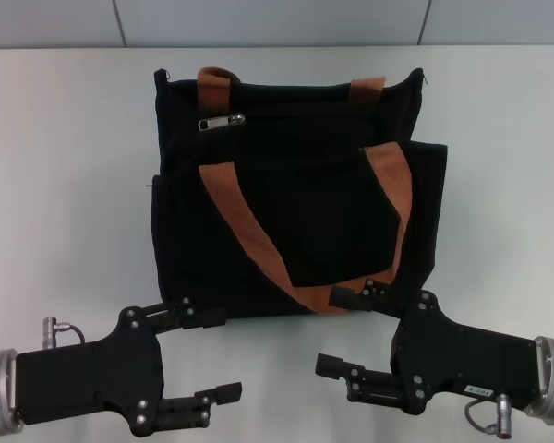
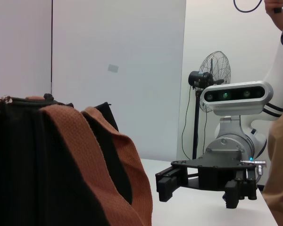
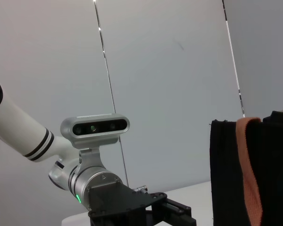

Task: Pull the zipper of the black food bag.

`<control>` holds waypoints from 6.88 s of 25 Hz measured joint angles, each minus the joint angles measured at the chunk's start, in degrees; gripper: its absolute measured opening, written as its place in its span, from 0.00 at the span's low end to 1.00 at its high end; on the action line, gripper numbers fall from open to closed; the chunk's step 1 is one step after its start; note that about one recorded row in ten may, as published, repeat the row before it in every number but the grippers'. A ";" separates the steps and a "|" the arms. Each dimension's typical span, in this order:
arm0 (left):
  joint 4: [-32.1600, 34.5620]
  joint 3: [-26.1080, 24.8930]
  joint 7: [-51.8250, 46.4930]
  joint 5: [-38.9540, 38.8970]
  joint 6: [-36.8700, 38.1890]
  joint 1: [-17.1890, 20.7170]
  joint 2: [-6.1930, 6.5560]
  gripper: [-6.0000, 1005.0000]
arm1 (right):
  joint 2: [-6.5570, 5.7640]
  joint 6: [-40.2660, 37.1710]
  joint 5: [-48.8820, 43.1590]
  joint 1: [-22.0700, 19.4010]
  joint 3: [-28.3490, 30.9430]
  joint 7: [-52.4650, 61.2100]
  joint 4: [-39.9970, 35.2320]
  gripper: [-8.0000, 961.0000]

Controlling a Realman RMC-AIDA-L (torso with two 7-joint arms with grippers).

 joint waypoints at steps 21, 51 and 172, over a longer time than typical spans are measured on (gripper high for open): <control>-1.20 -6.56 -0.27 -1.77 -0.05 -0.37 -0.13 0.77 | -0.01 0.09 0.36 0.17 0.44 -0.06 0.25 0.77; 6.31 -15.77 -16.45 1.22 -9.75 -11.77 -0.14 0.74 | 0.08 0.90 0.55 0.43 0.71 -0.17 2.75 0.77; -7.52 -10.31 -17.93 -14.07 -8.08 -27.71 -0.80 0.04 | 0.09 1.79 21.39 10.19 5.29 37.73 5.12 0.24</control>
